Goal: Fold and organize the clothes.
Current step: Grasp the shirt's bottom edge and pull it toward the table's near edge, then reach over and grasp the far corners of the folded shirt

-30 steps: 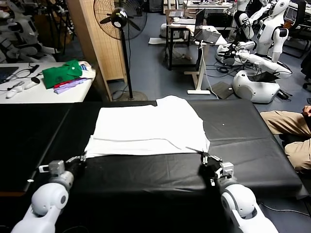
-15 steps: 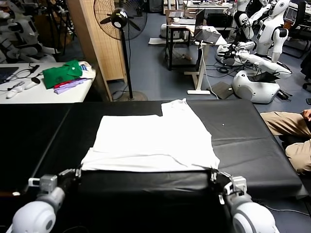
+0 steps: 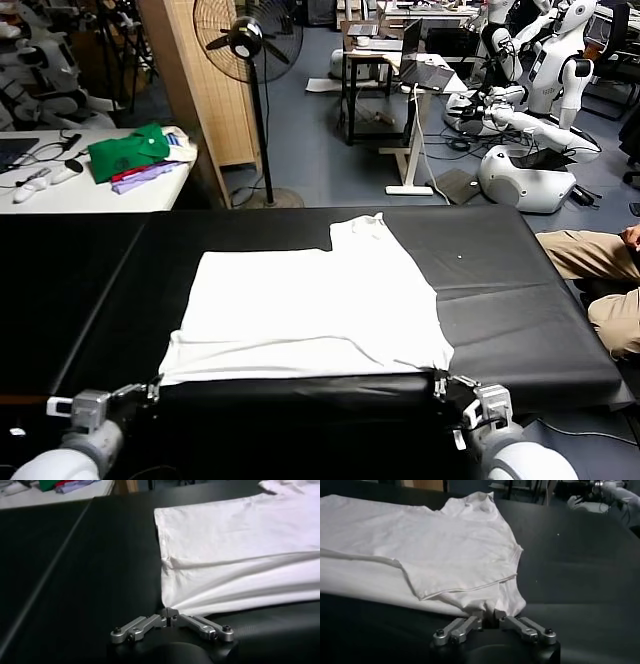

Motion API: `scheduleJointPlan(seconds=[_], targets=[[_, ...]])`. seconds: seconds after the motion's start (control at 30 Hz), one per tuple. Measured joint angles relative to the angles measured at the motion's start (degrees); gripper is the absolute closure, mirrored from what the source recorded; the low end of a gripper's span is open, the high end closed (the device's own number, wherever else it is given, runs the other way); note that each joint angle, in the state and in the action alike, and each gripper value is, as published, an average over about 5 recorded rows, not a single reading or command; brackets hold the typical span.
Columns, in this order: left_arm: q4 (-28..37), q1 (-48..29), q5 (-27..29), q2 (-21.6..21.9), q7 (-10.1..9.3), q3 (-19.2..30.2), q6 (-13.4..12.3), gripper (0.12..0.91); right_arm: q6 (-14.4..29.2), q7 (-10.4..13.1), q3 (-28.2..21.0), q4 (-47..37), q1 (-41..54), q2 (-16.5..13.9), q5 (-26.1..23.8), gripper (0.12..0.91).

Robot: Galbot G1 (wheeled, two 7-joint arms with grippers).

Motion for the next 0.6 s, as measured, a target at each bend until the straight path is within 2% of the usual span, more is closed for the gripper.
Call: scheduleJointPlan(seconds=[0.07,0.13,0.17,0.23,0.37,0.6], targets=[[-1.0,-0.7,-0.5,-0.1,-2.36,-0.1,1.1,0.414,0.0,-0.3,0.9,1.2,0.4,-0.5,0.9,0.312],[-1.9,-1.6,-1.4,-0.2,-4.04,-0.5,1.3,0.326,0.0,-1.1,1.4,1.6,1.3,-0.8,1.0,0.254],[-2.3,-2.1,-1.8,-0.2,-4.25,-0.8,1.3,0.295,0.0,-1.5,1.4,1.6,2.0,-0.8,0.7,0.241],[-2.9,-3.1,-2.2,-0.1,-2.97,-1.7,1.3,0.247,0.0,-2.0,1.1,0.8,4.1,-0.8,0.2,0.232],[-3.0,-5.1,-3.3,0.0,0.80,-3.8,1.3,0.233,0.0,-0.6,-0.6,-3.2,10.5,-0.6,1.7,0.228],[0.2,-10.7,-3.2,1.1,3.92,-3.5,1.3,0.232,0.0,1.1,-5.6,-14.7,24.9,-0.2,5.7,0.227]])
